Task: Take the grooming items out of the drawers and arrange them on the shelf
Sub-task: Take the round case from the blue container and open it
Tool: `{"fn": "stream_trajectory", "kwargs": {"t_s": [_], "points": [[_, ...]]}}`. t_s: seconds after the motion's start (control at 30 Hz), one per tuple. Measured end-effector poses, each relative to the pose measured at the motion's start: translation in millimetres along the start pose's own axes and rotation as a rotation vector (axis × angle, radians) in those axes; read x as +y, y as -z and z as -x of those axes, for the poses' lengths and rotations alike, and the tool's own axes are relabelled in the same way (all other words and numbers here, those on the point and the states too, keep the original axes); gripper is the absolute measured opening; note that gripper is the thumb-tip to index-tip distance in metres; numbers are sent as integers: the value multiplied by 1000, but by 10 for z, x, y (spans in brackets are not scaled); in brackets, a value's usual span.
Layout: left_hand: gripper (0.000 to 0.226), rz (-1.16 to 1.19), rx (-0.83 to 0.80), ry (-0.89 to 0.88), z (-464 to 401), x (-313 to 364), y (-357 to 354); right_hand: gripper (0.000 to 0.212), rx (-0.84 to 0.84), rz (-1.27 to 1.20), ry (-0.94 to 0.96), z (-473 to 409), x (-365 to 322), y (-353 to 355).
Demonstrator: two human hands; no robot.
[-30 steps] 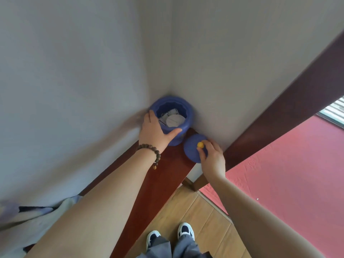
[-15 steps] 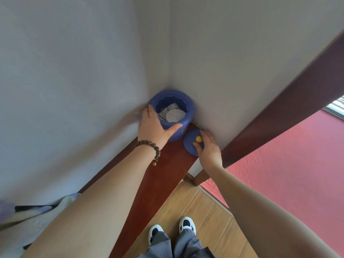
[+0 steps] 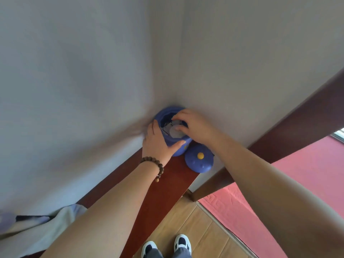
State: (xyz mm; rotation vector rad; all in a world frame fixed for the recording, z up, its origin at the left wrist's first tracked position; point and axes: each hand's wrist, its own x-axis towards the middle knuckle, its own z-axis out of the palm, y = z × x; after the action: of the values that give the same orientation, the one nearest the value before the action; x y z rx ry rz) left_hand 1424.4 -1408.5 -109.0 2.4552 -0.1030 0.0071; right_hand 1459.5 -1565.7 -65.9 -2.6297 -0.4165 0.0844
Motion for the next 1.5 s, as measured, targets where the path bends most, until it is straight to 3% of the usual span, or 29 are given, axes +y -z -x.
{"fn": "stream_trajectory", "kwargs": {"t_s": [0.07, 0.17, 0.4, 0.57, 0.67, 0.8, 0.9, 1.23, 1.4, 1.5], "points": [[112, 4, 0, 5, -4, -10, -11, 41, -225, 158, 27, -242, -20, 22], [113, 14, -1, 3, -13, -34, -27, 41, -425, 272, -25, -420, -81, -23], [113, 8, 7, -9, -7, -37, -25, 30, -591, 338, -168, -557, -88, -165], [113, 5, 2, -11, 4, -33, -15, 27, -520, 126, -178, -447, 16, -281], [110, -3, -2, -28, 4, -22, -3, 15, -475, 194, -79, -422, -86, -66], [111, 14, -9, -4, 15, -8, 19, 56, -338, 45, -13, -299, -33, 118], [111, -5, -28, 12, 14, 0, 24, 68, -241, -18, -1, -212, 1, 163], [107, -98, -37, 31, 51, 32, 59, 66, -43, -159, 41, 80, -111, 230], [97, -169, 44, -3, 344, -113, 220, 59, 9, -350, 99, 291, -327, 158], [91, -231, 70, 69, 740, -339, 381, 52, -19, -480, 103, 456, -579, -94]]}}
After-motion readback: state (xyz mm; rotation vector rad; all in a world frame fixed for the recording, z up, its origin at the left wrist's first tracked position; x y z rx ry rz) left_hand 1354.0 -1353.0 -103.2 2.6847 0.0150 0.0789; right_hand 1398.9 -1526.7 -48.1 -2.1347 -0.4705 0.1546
